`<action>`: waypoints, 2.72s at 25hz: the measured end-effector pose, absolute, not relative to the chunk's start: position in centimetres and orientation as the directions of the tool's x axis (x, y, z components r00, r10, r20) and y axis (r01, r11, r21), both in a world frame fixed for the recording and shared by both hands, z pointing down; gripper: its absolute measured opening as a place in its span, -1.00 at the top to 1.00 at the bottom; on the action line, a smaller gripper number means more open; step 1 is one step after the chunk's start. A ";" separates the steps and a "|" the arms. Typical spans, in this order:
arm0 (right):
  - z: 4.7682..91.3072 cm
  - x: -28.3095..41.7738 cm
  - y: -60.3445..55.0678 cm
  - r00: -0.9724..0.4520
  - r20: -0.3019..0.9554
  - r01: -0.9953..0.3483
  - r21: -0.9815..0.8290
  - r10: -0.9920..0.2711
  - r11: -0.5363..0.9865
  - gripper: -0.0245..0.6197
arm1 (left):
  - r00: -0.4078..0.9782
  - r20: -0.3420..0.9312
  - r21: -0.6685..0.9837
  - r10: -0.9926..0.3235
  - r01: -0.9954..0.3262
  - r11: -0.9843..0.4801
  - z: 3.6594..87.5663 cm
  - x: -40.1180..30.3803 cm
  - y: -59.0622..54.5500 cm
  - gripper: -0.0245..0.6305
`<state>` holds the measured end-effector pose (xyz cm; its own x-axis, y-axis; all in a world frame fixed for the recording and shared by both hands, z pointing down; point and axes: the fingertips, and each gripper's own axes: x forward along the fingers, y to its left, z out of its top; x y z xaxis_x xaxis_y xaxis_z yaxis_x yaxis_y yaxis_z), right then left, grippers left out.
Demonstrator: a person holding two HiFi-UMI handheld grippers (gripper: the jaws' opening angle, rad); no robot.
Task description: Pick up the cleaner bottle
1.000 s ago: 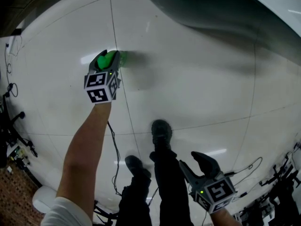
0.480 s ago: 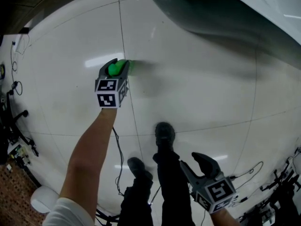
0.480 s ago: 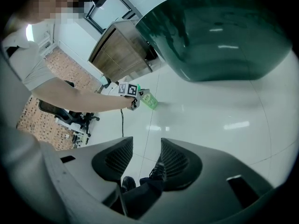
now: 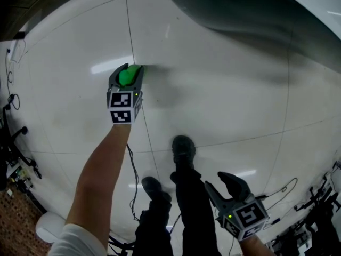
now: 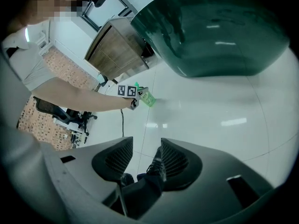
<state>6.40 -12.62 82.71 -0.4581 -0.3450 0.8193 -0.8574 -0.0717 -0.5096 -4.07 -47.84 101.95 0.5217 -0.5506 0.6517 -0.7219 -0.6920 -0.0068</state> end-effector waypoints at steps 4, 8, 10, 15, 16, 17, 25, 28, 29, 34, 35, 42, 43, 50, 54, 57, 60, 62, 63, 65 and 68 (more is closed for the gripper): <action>82.8 6.3 -13.0 -0.455 0.823 -0.857 -0.508 -0.340 -0.085 0.31 | 0.527 0.644 -0.020 -0.554 -0.713 -0.701 102.0 -4.1 -47.7 0.27; 83.2 6.3 -12.7 -0.460 0.823 -0.858 -0.508 -0.334 -0.071 0.31 | 0.509 0.656 -0.021 -0.557 -0.726 -0.688 102.7 -5.3 -47.2 0.15; 83.4 6.4 -12.5 -0.461 0.826 -0.860 -0.506 -0.325 -0.066 0.32 | 0.505 0.665 -0.023 -0.550 -0.723 -0.691 103.3 -5.6 -46.9 0.12; 83.9 6.4 -12.4 -0.458 0.835 -0.861 -0.502 -0.305 -0.079 0.33 | 0.531 0.653 -0.026 -0.540 -0.697 -0.716 103.4 -4.5 -47.3 0.13; 83.9 6.4 -12.3 -0.457 0.838 -0.862 -0.500 -0.299 -0.082 0.33 | 0.527 0.655 -0.033 -0.541 -0.696 -0.718 103.5 -4.4 -47.5 0.13; 84.0 6.5 -11.9 -0.459 0.842 -0.865 -0.497 -0.284 -0.076 0.33 | 0.522 0.659 -0.040 -0.542 -0.695 -0.718 103.6 -4.4 -47.6 0.14; 83.9 6.2 -13.0 -0.457 0.835 -0.863 -0.499 -0.308 -0.074 0.34 | 0.498 0.673 -0.008 -0.547 -0.734 -0.679 103.7 -4.9 -48.1 0.41; 84.1 6.3 -12.3 -0.460 0.837 -0.866 -0.497 -0.297 -0.058 0.34 | 0.508 0.665 0.017 -0.547 -0.743 -0.669 103.1 -5.1 -48.1 0.41; 84.0 6.3 -12.6 -0.457 0.838 -0.866 -0.496 -0.300 -0.067 0.35 | 0.512 0.660 0.024 -0.550 -0.746 -0.666 102.7 -5.2 -48.1 0.41; 83.7 6.1 -12.4 -0.460 0.833 -0.866 -0.498 -0.306 -0.054 0.36 | 0.522 0.627 0.041 -0.579 -0.764 -0.644 99.9 -5.6 -48.6 0.41; 83.4 6.0 -12.7 -0.461 0.830 -0.865 -0.499 -0.314 -0.049 0.36 | 0.527 0.623 0.041 -0.579 -0.760 -0.648 99.1 -5.6 -48.6 0.41; 80.1 5.1 -15.2 -0.462 0.806 -0.866 -0.501 -0.371 -0.010 0.38 | 0.542 0.609 0.036 -0.579 -0.748 -0.662 93.2 -6.4 -49.2 0.41; 79.6 5.1 -15.6 -0.462 0.802 -0.866 -0.501 -0.380 -0.004 0.38 | 0.544 0.606 0.034 -0.581 -0.747 -0.664 92.2 -6.4 -49.4 0.41; 76.0 5.2 -17.3 -0.467 0.774 -0.865 -0.500 -0.427 0.041 0.39 | 0.558 0.576 0.018 -0.597 -0.739 -0.673 84.8 -6.7 -50.3 0.41; 73.3 5.3 -18.0 -0.473 0.766 -0.863 -0.501 -0.435 0.057 0.39 | 0.559 0.557 0.020 -0.614 -0.749 -0.663 79.7 -7.2 -50.8 0.41; 71.2 5.6 -18.7 -0.472 0.756 -0.866 -0.494 -0.454 0.078 0.40 | 0.556 0.540 0.020 -0.632 -0.759 -0.651 75.6 -7.7 -50.7 0.42; 68.8 5.9 -19.3 -0.473 0.738 -0.867 -0.487 -0.481 0.106 0.41 | 0.556 0.527 0.025 -0.642 -0.766 -0.643 71.6 -8.2 -49.8 0.42; 67.0 5.9 -19.6 -0.470 0.728 -0.870 -0.479 -0.499 0.119 0.41 | 0.557 0.515 0.028 -0.651 -0.770 -0.637 68.7 -8.9 -49.1 0.41; 66.1 5.8 -19.8 -0.467 0.724 -0.871 -0.475 -0.508 0.125 0.41 | 0.559 0.502 0.028 -0.660 -0.773 -0.634 67.1 -9.2 -48.9 0.42; 64.4 5.7 -20.0 -0.462 0.715 -0.874 -0.466 -0.525 0.135 0.42 | 0.562 0.471 0.026 -0.680 -0.779 -0.626 63.9 -9.9 -48.5 0.42; 61.8 4.9 -19.7 -0.455 0.704 -0.878 -0.456 -0.545 0.144 0.42 | 0.567 0.446 0.027 -0.692 -0.782 -0.623 59.3 -11.2 -47.3 0.41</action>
<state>4.89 -19.70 61.75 -0.4553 -0.5454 0.7038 -0.8781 0.1445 -0.4561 -11.16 -47.29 59.30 0.5670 -0.6923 0.4463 -0.7818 -0.6230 0.0267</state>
